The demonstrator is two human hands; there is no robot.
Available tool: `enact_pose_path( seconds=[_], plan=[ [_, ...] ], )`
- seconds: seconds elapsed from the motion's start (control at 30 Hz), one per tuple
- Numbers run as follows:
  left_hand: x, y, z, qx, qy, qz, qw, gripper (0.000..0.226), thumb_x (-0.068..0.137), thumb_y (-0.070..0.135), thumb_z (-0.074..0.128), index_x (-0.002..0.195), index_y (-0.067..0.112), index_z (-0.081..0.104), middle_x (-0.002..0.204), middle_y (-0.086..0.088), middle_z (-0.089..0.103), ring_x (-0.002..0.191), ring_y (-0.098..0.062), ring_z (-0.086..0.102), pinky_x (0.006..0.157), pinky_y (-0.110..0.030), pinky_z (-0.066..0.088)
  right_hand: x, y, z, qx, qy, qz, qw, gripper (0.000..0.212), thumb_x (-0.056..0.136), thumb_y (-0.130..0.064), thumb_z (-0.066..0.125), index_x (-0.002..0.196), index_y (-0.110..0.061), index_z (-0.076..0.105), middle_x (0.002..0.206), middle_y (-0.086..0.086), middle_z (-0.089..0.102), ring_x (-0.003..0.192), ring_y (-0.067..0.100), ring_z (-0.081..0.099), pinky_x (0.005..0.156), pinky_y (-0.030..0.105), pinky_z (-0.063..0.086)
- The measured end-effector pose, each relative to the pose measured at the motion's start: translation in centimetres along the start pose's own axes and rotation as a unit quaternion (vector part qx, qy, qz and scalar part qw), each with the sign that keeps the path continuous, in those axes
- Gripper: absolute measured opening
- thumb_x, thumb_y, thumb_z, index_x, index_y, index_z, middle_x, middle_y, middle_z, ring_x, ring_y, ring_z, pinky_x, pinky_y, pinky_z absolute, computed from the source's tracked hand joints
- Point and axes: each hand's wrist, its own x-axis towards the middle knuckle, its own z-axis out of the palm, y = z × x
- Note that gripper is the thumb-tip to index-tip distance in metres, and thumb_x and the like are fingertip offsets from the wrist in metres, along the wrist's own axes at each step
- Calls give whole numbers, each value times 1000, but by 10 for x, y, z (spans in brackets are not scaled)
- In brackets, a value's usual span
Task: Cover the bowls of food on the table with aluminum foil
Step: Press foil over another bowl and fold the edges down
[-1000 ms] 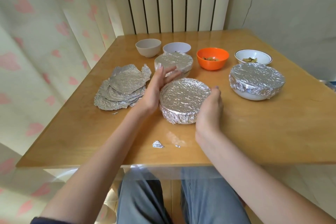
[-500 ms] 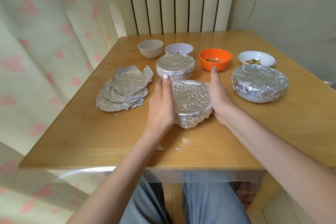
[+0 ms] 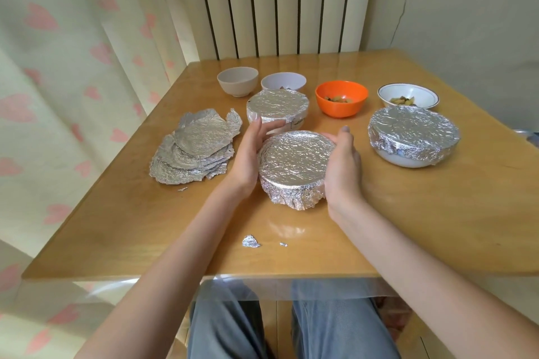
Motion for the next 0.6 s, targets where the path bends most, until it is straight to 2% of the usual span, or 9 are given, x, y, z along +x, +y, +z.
enact_pose_path(
  seconds=[0.07, 0.1, 0.2, 0.27, 0.4, 0.43, 0.5, 0.57, 0.6],
  plan=[
    [-3, -1, 3, -1, 21, -8, 1000, 56, 104, 45, 21, 125, 5, 55, 107, -6, 68, 101, -19, 66, 93, -37, 52, 8, 1, -4, -21, -31, 8, 999, 54, 83, -64, 29, 86, -28, 69, 93, -1, 73, 92, 22, 67, 86, 42, 53],
    [-5, -3, 4, 7, 38, -11, 999, 58, 102, 51, 25, 122, 8, 58, 108, -7, 69, 103, -21, 66, 98, -43, 50, 11, 0, -6, -24, -50, 11, 998, 55, 85, -65, 29, 89, -27, 69, 94, 0, 73, 92, 22, 68, 84, 40, 54],
    [-8, -14, 5, 53, 94, -14, 994, 72, 78, 85, 34, 106, 29, 69, 115, -4, 70, 113, -24, 63, 104, -51, 43, 15, -3, -11, -10, -101, 23, 995, 57, 96, -59, 27, 89, -21, 70, 90, 3, 74, 88, 20, 70, 73, 31, 53],
    [-6, -26, 1, 69, 109, -24, 991, 81, 68, 96, 33, 106, 35, 69, 121, -3, 68, 119, -26, 59, 107, -53, 39, 16, -3, -12, -15, -116, 22, 993, 63, 95, -62, 25, 86, -20, 71, 87, 2, 75, 87, 20, 70, 77, 34, 54],
    [-12, -18, 1, 73, 92, -15, 993, 74, 71, 93, 31, 105, 39, 68, 120, 0, 68, 118, -22, 60, 108, -52, 39, 19, -2, -18, -42, -151, 25, 987, 72, 92, -68, 19, 92, -20, 72, 93, 3, 75, 92, 21, 70, 92, 41, 51],
    [-16, -14, -1, 79, 71, -11, 994, 73, 73, 89, 30, 112, 38, 65, 123, 2, 66, 120, -19, 58, 110, -50, 38, 20, -3, -23, -53, -181, 33, 982, 75, 91, -70, 16, 96, -19, 71, 98, 3, 74, 96, 20, 68, 96, 40, 49],
    [-24, -6, -11, 140, 20, 10, 990, 91, 73, 89, 29, 140, 31, 46, 143, 3, 52, 134, -13, 46, 116, -46, 30, 23, -2, -38, -58, -225, 25, 972, 80, 92, -69, 12, 112, -14, 67, 115, 7, 69, 110, 18, 62, 105, 37, 41],
    [-31, 9, -26, 235, -24, 83, 968, 96, 75, 87, 34, 150, 28, 30, 155, 8, 33, 143, -6, 29, 120, -43, 21, 21, -2, -59, -50, -205, -31, 977, 60, 100, -52, 24, 123, -9, 59, 128, 11, 61, 120, 16, 55, 109, 30, 35],
    [-34, 19, -32, 277, -54, 118, 952, 89, 77, 80, 40, 150, 31, 27, 157, 11, 27, 145, -3, 22, 122, -41, 17, 17, -2, -70, -71, -173, -89, 978, 42, 98, -40, 38, 119, -12, 61, 126, 10, 62, 117, 15, 57, 107, 29, 38]
  ],
)
